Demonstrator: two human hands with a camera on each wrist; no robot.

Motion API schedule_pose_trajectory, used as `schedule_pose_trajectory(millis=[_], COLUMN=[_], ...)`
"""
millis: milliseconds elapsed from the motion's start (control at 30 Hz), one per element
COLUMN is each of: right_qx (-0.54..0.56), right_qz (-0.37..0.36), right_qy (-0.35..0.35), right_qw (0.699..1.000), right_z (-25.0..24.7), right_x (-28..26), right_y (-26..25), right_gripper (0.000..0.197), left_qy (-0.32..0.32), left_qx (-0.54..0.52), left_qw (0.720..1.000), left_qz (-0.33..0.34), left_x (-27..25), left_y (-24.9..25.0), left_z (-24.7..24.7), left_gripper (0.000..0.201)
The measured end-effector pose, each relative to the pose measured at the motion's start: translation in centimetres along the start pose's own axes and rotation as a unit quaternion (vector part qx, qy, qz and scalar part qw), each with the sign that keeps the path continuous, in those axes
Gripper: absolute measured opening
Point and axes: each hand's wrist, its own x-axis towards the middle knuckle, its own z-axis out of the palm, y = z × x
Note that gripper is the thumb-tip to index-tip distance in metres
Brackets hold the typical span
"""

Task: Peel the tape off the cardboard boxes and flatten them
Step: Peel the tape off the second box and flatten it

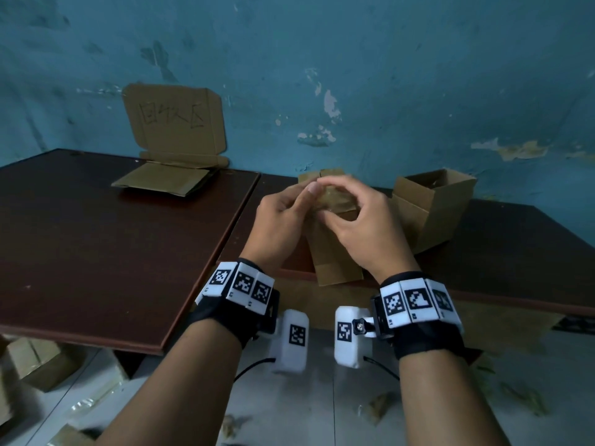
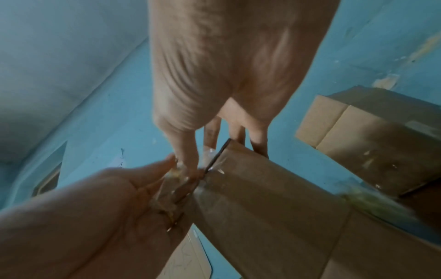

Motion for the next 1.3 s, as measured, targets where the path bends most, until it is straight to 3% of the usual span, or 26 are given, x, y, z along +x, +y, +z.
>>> schedule_pose_trajectory(millis=[133,300,500,1067,1200,1300], right_qx=[-0.068,-0.133,-0.168,-0.181,-0.177,-0.170], right_qz=[-0.023,-0.054,-0.052,-0.004,-0.002,-0.001], right_qy=[0.036,0.052,0.045,0.039,0.043,0.045], right_qw=[0.997,0.988,0.983,0.983,0.983,0.984], right_z=[0.7,0.6,0.6,0.5,0.6,0.8], right_x=[0.2,0.3,0.2,0.4,0.2,0.1], right_y=[0.6,1.2,1.1,1.5,1.5,1.6], right_gripper=[0.041,0.030,0.019,0.013,0.015,0.016], left_qy=[0.013,0.002,-0.010,-0.043,-0.052,-0.060], left_qx=[-0.047,-0.019,0.007,0.054,-0.032,-0.052], left_qw=[0.997,0.998,0.999,0.998,0.997,0.996], left_qz=[-0.058,-0.055,-0.045,-0.011,-0.047,-0.050], left_x=[-0.2,0.2,-0.1,-0.8,0.0,0.2], left_y=[0.8,0.4,0.8,0.8,0.3,0.3], left_z=[0.0,-0.1,0.5,1.3,1.0,0.8], left_gripper=[0.044,0.053,0.050,0.053,0.064,0.059])
